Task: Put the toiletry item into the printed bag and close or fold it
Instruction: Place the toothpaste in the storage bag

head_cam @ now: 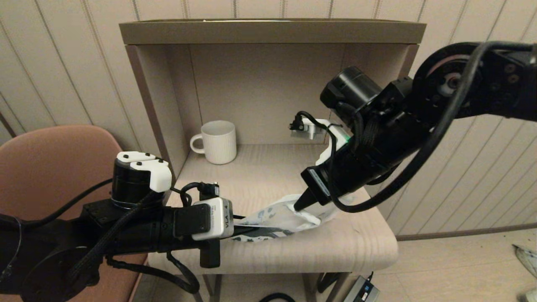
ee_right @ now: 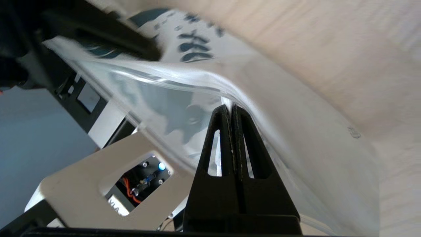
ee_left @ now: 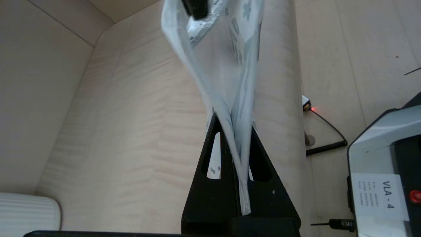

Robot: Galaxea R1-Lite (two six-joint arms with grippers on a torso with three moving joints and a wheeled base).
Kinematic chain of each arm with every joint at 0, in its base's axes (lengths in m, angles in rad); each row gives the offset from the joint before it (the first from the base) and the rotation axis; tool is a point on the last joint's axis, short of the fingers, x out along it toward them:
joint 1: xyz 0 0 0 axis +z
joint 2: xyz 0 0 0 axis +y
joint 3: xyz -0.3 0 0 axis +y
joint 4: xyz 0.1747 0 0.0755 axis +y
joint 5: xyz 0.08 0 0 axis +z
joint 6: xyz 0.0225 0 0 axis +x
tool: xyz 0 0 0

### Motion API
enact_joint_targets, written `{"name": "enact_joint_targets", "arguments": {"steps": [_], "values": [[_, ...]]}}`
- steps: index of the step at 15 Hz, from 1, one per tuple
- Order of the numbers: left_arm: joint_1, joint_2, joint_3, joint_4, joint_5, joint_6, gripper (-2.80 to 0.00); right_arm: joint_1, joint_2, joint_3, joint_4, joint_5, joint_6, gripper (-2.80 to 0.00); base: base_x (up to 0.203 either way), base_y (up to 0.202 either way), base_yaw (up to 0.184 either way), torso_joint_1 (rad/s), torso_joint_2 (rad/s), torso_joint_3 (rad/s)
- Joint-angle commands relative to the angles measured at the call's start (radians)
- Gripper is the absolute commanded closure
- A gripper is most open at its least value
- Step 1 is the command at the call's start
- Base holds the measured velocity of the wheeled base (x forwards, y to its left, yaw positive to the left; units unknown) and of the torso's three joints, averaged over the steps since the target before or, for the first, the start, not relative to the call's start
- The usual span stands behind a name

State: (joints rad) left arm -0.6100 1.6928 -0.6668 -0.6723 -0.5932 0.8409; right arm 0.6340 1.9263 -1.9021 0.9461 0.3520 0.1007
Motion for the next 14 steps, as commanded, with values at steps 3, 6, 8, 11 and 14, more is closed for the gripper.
{"name": "enact_joint_targets", "arguments": {"steps": [3, 6, 8, 11, 14], "values": [[-0.007, -0.005, 0.003, -0.004, -0.004, 0.004, 0.00, 0.002, 0.019, -0.002, -0.004, 0.002, -0.001, 0.00, 0.000, 0.000, 0.000, 0.000, 0.00, 0.000], [-0.008, -0.007, 0.003, -0.004, -0.004, 0.005, 0.00, 0.010, 0.017, 0.000, -0.010, 0.002, -0.001, 0.00, 0.000, 0.000, 0.000, 0.000, 0.00, 0.000], [-0.008, -0.005, 0.003, -0.004, -0.004, 0.005, 0.00, 0.013, 0.017, 0.000, -0.013, 0.001, -0.002, 0.00, 0.000, 0.000, 0.000, 0.000, 0.00, 0.000], [-0.008, -0.005, 0.003, -0.004, -0.004, 0.004, 0.00, 0.012, 0.017, 0.000, -0.013, -0.001, -0.003, -2.80, 0.000, 0.000, 0.000, 0.000, 0.00, 0.000], [-0.008, -0.004, 0.003, -0.004, -0.004, 0.004, 0.00, 0.012, 0.012, 0.000, -0.016, 0.000, -0.006, -2.80, 0.000, 0.000, 0.000, 0.000, 0.00, 0.000]]}}
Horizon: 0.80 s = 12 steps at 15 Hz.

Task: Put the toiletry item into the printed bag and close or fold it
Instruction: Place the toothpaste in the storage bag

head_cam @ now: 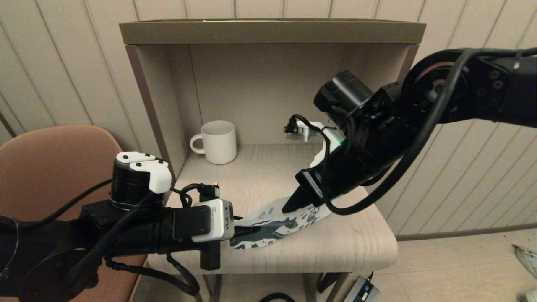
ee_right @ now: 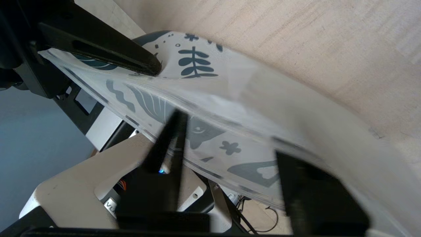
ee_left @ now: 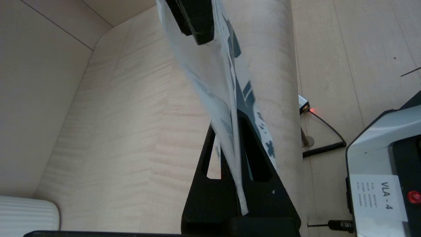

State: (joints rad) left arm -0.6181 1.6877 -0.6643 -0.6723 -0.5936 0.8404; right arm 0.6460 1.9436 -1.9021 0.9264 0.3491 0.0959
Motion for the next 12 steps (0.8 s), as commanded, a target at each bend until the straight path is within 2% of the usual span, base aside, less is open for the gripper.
{"name": "enact_joint_targets", "arguments": {"steps": [1, 9, 12], "values": [[0.000, 0.003, 0.000, -0.004, -0.003, 0.005, 0.00, 0.000, -0.009, 0.000, 0.002, 0.004, -0.004, -2.80, 0.000, 0.000, 0.000, 0.000, 0.00, 0.000], [0.000, 0.052, -0.028, 0.005, -0.008, 0.000, 0.00, 0.018, -0.168, 0.002, 0.001, 0.005, -0.009, -2.80, 0.000, 0.000, 0.000, 0.000, 0.00, 0.000], [0.005, 0.058, -0.080, 0.060, -0.022, -0.023, 0.00, 0.011, -0.248, 0.003, 0.000, 0.006, -0.033, -2.80, 0.000, 0.000, 0.000, 0.000, 0.00, 0.000]]}}
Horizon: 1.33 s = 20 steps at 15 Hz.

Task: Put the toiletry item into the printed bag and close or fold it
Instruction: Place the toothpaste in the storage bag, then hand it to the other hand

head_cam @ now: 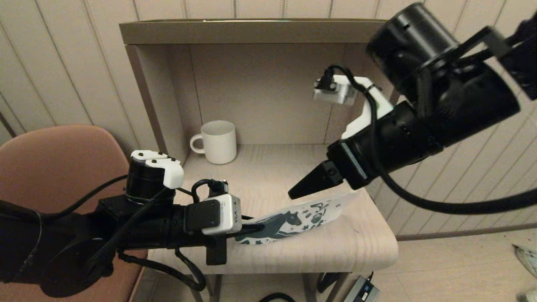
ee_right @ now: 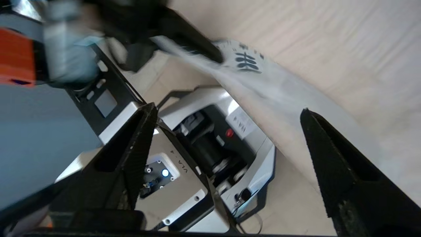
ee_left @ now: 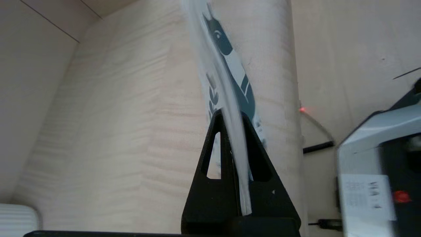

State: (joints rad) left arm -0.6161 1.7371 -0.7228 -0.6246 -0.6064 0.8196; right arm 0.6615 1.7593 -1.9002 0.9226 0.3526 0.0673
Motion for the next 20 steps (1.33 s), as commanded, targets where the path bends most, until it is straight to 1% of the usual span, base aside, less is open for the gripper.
{"name": "enact_joint_targets", "arguments": {"steps": [1, 2, 4, 5, 7, 8, 9, 10, 12, 13, 14, 15, 17, 18, 20], "values": [[0.009, 0.008, -0.038, 0.041, -0.028, -0.033, 0.00, -0.012, -0.081, 0.005, 0.004, 0.002, -0.011, -2.80, 0.000, 0.000, 0.000, 0.000, 0.00, 0.000], [0.018, 0.003, -0.058, 0.062, -0.044, -0.078, 0.00, -0.025, -0.096, 0.008, 0.005, 0.001, -0.012, -2.80, 0.000, 0.000, 0.000, 0.000, 0.00, 0.000], [0.038, -0.003, -0.106, 0.083, -0.054, -0.188, 0.00, -0.089, -0.119, 0.030, 0.005, 0.005, -0.015, -2.80, 0.000, 0.000, 0.000, 0.000, 0.00, 0.000], [0.045, -0.005, -0.122, 0.086, -0.055, -0.226, 0.00, -0.101, -0.131, 0.046, 0.004, 0.007, -0.019, -2.80, 0.000, 0.000, 0.000, 0.000, 0.00, 0.000], [0.055, -0.010, -0.160, 0.094, -0.065, -0.367, 0.00, -0.132, -0.161, 0.093, -0.013, 0.011, -0.037, -2.80, 0.000, 0.000, 0.000, 0.000, 0.00, 0.000], [0.064, -0.012, -0.185, 0.105, -0.091, -0.419, 0.00, -0.158, -0.177, 0.142, -0.051, 0.020, -0.043, -2.80, 0.000, 0.000, 0.000, 0.000, 0.00, 0.000], [0.067, -0.013, -0.206, 0.123, -0.113, -0.450, 0.00, -0.183, -0.199, 0.218, -0.123, 0.033, -0.046, -2.80, 0.000, 0.000, 0.000, 0.000, 0.00, 0.000], [0.068, -0.013, -0.222, 0.143, -0.119, -0.473, 0.00, -0.212, -0.221, 0.294, -0.218, 0.056, -0.048, -2.80, 0.000, 0.000, 0.000, 0.000, 0.00, 0.000], [0.084, -0.011, -0.229, 0.150, -0.143, -0.481, 0.00, -0.281, -0.275, 0.413, -0.400, 0.137, -0.053, -2.80, 0.000, 0.000, 0.000, 0.000, 0.00, 0.000], [0.091, -0.011, -0.235, 0.156, -0.163, -0.482, 0.00, -0.322, -0.289, 0.435, -0.438, 0.175, -0.062, -2.80, 0.000, 0.000, 0.000, 0.000, 0.00, 0.000], [0.094, -0.012, -0.237, 0.160, -0.169, -0.484, 0.00, -0.346, -0.294, 0.443, -0.444, 0.207, -0.079, -2.80, 0.000, 0.000, 0.000, 0.000, 0.00, 0.000], [0.097, -0.013, -0.245, 0.178, -0.178, -0.490, 0.00, -0.379, -0.294, 0.448, -0.446, 0.264, -0.093, -2.80, 0.000, 0.000, 0.000, 0.000, 0.00, 0.000], [0.110, -0.008, -0.254, 0.184, -0.193, -0.496, 0.00, -0.453, -0.295, 0.456, -0.447, 0.414, -0.126, -2.80, 0.000, 0.000, 0.000, 0.000, 0.00, 0.000], [0.117, -0.010, -0.258, 0.184, -0.210, -0.498, 0.00, -0.480, -0.295, 0.460, -0.447, 0.447, -0.149, -2.80, 0.000, 0.000, 0.000, 0.000, 0.00, 0.000], [0.118, -0.017, -0.260, 0.184, -0.237, -0.538, 0.00, -0.501, -0.282, 0.491, -0.447, 0.460, -0.219, -2.80, 0.000, 0.000, 0.000, 0.000, 0.00, 0.000]]}}
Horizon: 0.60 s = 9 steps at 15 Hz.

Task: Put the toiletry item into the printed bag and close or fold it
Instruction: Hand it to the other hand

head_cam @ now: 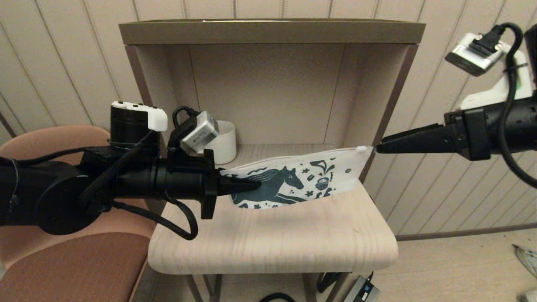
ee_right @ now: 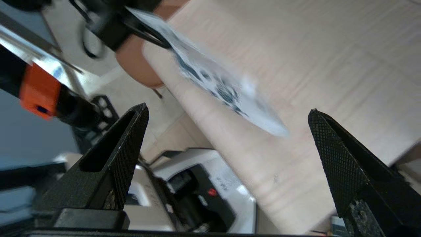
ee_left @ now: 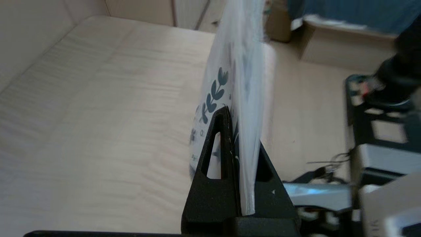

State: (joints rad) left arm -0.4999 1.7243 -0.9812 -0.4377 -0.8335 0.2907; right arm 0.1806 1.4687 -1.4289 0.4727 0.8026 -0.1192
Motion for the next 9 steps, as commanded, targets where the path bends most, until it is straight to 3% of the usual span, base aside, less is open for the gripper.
{"name": "enact_joint_targets", "arguments": {"steps": [1, 6, 9], "values": [[0.001, -0.005, -0.004, -0.003, -0.015, -0.016, 0.00, -0.024, 0.024, 0.032, 0.000, 0.024, -0.069, -2.80, 0.000, 0.000, 0.000, 0.000, 0.00, 0.000], [0.006, -0.008, -0.017, -0.003, -0.018, -0.045, 0.00, -0.028, 0.152, 0.058, -0.040, 0.072, -0.253, -2.80, 0.000, 0.000, 0.000, 0.000, 0.00, 0.000], [0.006, -0.019, -0.017, 0.002, -0.020, -0.047, 0.00, -0.024, 0.199, 0.060, -0.115, 0.102, -0.290, -2.80, 0.000, 0.000, 0.000, 0.000, 0.00, 0.000]]}}
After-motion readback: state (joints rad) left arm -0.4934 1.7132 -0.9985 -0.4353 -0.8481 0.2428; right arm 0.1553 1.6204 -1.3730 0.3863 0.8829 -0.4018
